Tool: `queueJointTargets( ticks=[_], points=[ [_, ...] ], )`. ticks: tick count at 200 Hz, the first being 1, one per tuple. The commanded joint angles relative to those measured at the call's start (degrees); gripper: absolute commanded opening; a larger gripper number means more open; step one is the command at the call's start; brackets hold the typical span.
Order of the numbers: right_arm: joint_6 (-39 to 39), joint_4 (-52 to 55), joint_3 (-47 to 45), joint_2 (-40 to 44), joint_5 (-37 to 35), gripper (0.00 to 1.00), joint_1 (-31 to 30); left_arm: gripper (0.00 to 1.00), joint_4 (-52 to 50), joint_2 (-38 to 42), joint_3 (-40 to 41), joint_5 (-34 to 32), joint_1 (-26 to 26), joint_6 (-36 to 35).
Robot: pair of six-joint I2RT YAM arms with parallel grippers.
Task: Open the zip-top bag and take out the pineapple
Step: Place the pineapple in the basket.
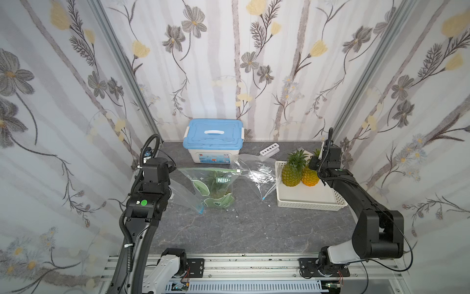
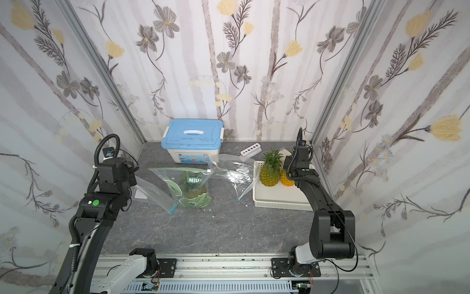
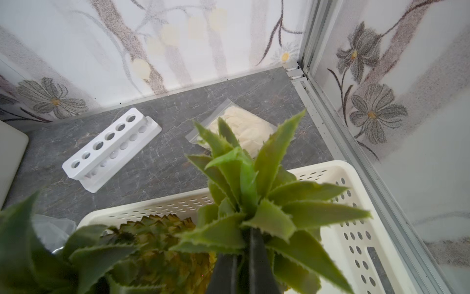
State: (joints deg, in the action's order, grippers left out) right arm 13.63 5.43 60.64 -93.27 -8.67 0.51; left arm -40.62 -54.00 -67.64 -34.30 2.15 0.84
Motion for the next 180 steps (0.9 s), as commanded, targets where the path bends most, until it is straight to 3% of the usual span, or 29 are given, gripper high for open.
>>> queueJointTargets(
  ticks=[1,40,64,76,102,123,151,180],
  points=[
    [0.26,-4.57,-0.47,-0.23,1.34,0.06,-0.07,0.00,2.11,-2.93,-0.64,5.14,-4.23,0.22],
    [0.16,-2.03,-1.95,1.43,3.21,0.25,-0.40,0.00,6.80,-8.97,-0.41,11.78,-11.41,3.72],
    [-0.12,1.63,-3.46,7.94,2.96,0.37,-1.65,0.00,7.57,-13.02,-2.54,17.84,-13.29,5.87],
    [-0.52,4.17,-4.20,11.78,1.37,0.42,-3.51,0.10,7.49,-15.52,-3.90,20.39,-13.40,7.11],
    [-2.07,11.93,-3.56,21.06,-2.08,0.48,-11.62,0.31,6.25,-21.50,-6.33,24.36,-13.58,9.29],
    [-2.78,19.21,0.53,26.16,-0.05,0.53,-21.27,0.51,5.36,-23.93,-6.86,26.79,-13.58,10.53],
    [-5.38,19.33,4.74,27.84,9.23,0.56,-34.65,0.55,6.48,-24.10,-5.66,35.39,-14.00,12.61],
    [-10.15,16.93,11.02,19.18,10.67,0.64,-44.50,0.55,6.36,-20.47,-2.09,44.92,-14.28,15.83]
  ],
)
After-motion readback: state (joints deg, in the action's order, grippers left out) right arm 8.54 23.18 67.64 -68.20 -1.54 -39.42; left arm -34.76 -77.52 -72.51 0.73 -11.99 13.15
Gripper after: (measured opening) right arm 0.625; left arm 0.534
